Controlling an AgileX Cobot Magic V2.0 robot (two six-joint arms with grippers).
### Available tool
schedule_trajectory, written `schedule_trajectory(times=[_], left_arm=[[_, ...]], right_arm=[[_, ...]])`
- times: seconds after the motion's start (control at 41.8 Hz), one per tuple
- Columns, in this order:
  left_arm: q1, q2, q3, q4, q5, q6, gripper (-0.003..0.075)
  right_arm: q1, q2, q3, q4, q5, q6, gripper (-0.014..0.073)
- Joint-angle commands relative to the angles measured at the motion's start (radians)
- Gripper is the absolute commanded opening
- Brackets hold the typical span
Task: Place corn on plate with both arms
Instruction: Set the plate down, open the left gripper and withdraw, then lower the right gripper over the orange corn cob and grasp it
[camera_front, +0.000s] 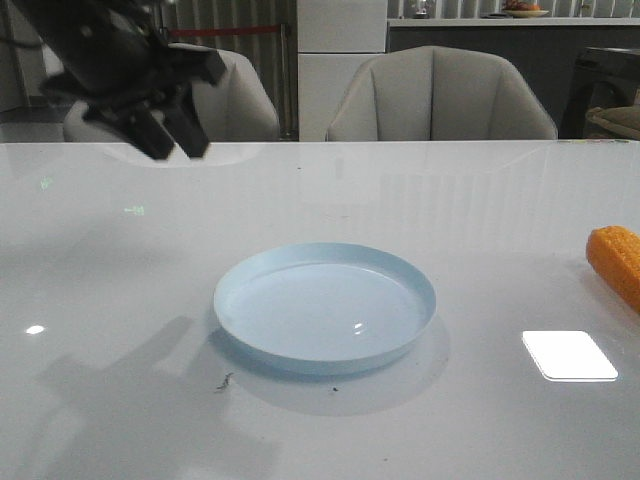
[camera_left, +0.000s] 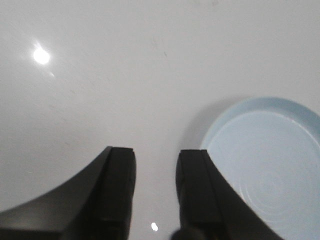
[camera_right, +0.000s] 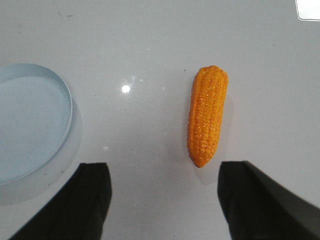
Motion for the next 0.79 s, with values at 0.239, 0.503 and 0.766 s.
schedule_trajectory(times=[0.239,0.503,0.766], left_arm=[[0.201,-0.461,0.265,0.074,-0.275,-0.001,0.0213],[0.295,-0.783,0.665,0.143,-0.463,-0.001,0.0202],[0.314,-0.942,0.790,0.143,-0.451,-0.001,0.0202]], right_arm=[[0.001,-0.006,-0.031,0.004,-0.045,0.002,0.0559],[0.001,-0.003,-0.031,-0.001,-0.029,0.002,0.0559],[-0.005,0.127,-0.084,-0.089,-0.011,0.002,0.0559]])
